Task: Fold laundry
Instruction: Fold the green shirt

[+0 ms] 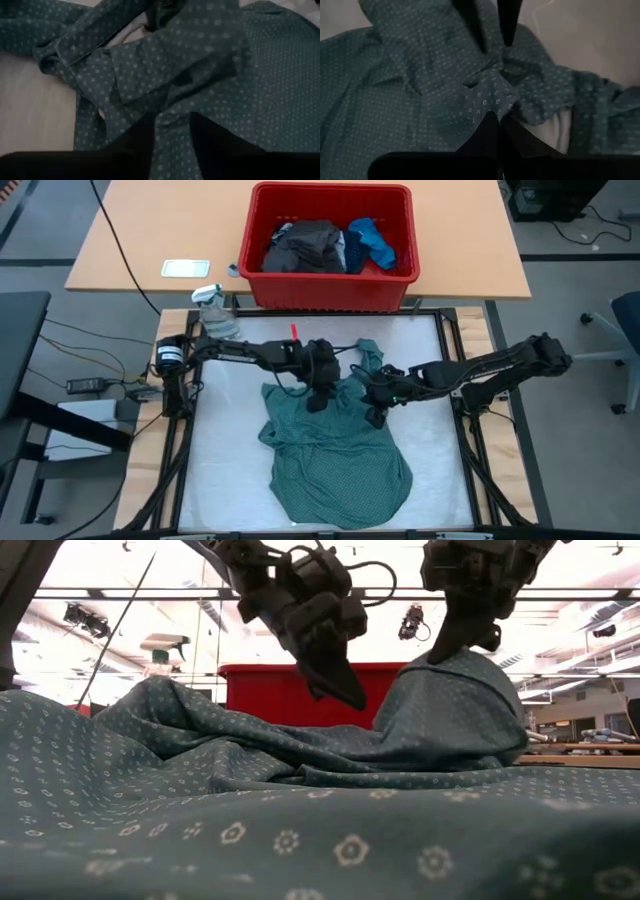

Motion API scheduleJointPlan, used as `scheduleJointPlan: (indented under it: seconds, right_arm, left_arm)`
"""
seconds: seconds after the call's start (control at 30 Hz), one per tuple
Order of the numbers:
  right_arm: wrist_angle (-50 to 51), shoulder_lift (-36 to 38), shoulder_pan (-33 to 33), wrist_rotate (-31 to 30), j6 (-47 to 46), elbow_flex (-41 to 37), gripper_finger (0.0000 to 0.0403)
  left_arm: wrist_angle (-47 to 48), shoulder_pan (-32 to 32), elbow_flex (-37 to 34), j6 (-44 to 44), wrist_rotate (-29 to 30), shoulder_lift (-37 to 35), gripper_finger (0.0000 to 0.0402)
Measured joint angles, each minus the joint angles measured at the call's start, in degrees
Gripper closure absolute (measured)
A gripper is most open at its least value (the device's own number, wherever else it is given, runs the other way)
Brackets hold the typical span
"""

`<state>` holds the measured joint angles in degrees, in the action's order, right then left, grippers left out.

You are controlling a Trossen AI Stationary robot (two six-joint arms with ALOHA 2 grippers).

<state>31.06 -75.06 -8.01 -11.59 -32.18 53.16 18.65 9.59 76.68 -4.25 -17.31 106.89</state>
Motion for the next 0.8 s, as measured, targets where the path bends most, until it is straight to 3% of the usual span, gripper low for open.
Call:
scheduleJointPlan:
  seconds: [0.2, 0.33, 0.57, 0.8]
  right_arm:
    - [-0.4, 1.6, 0.0, -2.2, 0.6, 0.2, 0.0397]
    - [-0.8, 2.2, -0.2, -2.2, 1.9, 0.2, 0.0397]
    - [-2.0, 2.7, -0.7, -1.4, 5.7, 0.2, 0.0398]
    - [-4.9, 4.4, -0.1, -3.8, 10.7, 0.2, 0.0398]
  left_arm:
    - [2.6, 0.2, -0.2, -2.8, 1.2, 0.0, 0.0158]
    - [3.9, 1.6, -0.5, -4.0, 1.2, 1.5, 0.0123]
    - [4.7, 3.5, -0.5, -4.1, -4.5, 3.5, 0.0138]
    - [4.4, 3.4, -0.4, -5.4, -9.0, 3.4, 0.021]
